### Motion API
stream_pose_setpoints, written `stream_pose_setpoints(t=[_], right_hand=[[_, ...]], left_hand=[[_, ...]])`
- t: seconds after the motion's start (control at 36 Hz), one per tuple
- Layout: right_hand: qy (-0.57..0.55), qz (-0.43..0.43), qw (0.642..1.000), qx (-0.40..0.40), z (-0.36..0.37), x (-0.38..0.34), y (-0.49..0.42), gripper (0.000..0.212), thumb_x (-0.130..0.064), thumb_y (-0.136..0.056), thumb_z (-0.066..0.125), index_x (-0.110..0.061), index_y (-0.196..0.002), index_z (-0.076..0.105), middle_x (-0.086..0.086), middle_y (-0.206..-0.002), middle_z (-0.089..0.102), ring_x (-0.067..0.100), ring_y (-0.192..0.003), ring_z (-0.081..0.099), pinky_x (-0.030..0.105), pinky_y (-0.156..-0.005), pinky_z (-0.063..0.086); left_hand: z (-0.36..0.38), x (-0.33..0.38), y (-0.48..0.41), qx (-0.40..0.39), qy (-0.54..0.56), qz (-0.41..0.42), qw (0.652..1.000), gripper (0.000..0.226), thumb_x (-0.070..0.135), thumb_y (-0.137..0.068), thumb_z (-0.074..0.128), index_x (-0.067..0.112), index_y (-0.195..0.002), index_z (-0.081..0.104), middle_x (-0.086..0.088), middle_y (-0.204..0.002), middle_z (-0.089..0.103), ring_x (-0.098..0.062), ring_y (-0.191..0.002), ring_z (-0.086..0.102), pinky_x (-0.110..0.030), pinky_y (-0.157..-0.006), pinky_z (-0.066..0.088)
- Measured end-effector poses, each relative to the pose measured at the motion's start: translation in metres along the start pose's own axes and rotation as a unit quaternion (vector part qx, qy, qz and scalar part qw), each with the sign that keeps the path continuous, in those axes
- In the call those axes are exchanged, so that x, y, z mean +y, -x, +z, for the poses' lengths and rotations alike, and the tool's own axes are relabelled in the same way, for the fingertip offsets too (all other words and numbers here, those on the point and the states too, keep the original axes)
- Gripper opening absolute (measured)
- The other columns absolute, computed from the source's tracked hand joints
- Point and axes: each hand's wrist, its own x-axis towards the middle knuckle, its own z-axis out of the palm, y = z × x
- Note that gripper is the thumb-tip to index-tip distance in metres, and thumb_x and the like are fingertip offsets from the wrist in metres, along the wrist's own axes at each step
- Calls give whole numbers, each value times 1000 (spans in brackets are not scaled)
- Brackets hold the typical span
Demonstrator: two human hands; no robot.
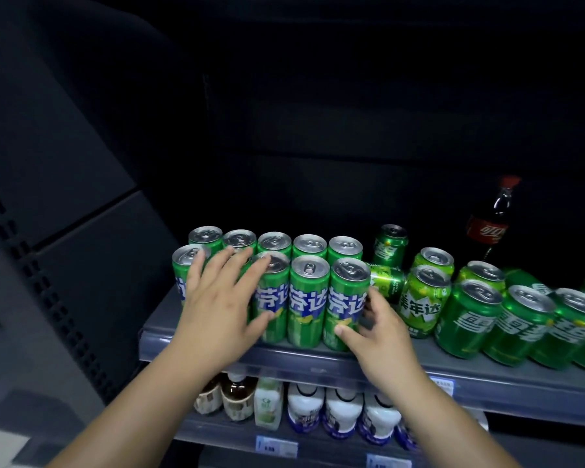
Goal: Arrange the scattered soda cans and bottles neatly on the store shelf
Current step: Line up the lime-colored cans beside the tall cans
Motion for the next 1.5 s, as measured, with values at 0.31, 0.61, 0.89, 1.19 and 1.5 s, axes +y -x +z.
stream_pose_setpoints(t=[0.31, 0.61, 0.89, 1.19, 1.5], right_hand=[[-26, -8, 999, -19, -4, 0, -1, 79, -23, -81, 80, -50, -141, 38, -17, -136, 56, 5, -123, 55, 39, -107, 48], [-52, 5, 995, 89, -72, 26, 43, 55, -17, -85, 78, -46, -125, 53, -18, -133, 55, -4, -117, 55, 33, -89, 58], [-13, 11, 961, 275, -149, 68, 69, 46, -14, -86, 76, -47, -108, 53, -13, -116, 51, 4, -107, 56, 27, -85, 54], [24, 3, 979, 201, -200, 102, 55, 55, -23, -83, 79, -49, -120, 46, -30, -123, 43, -5, -117, 48, 29, -99, 47], [40, -16, 992, 115, -245, 126, 36, 68, -30, -80, 82, -47, -128, 37, -18, -130, 46, -2, -118, 46, 26, -104, 40]], left_hand=[[-6, 16, -6, 64, 143, 6, 988, 65, 55, -78, 56, 27, -136, 51, 2, -142, 48, -26, -144, 29, -54, -120, 12], [10, 136, -5, 14, 335, 166, 927, 50, 42, -86, 60, 33, -134, 50, 14, -143, 41, -9, -133, 41, -37, -108, 38], [73, 204, -18, -120, 382, 85, 912, 75, 48, -84, 66, 50, -144, 21, 32, -147, 13, 3, -137, 24, -24, -111, 29], [96, 253, -44, -54, 374, -52, 925, 87, 40, -77, 79, 52, -143, 24, 21, -154, -4, -14, -146, 12, -30, -110, 26], [105, 284, -52, -29, 352, -86, 932, 85, 39, -71, 83, 58, -137, 33, 21, -150, 3, -18, -141, 21, -46, -110, 40]])
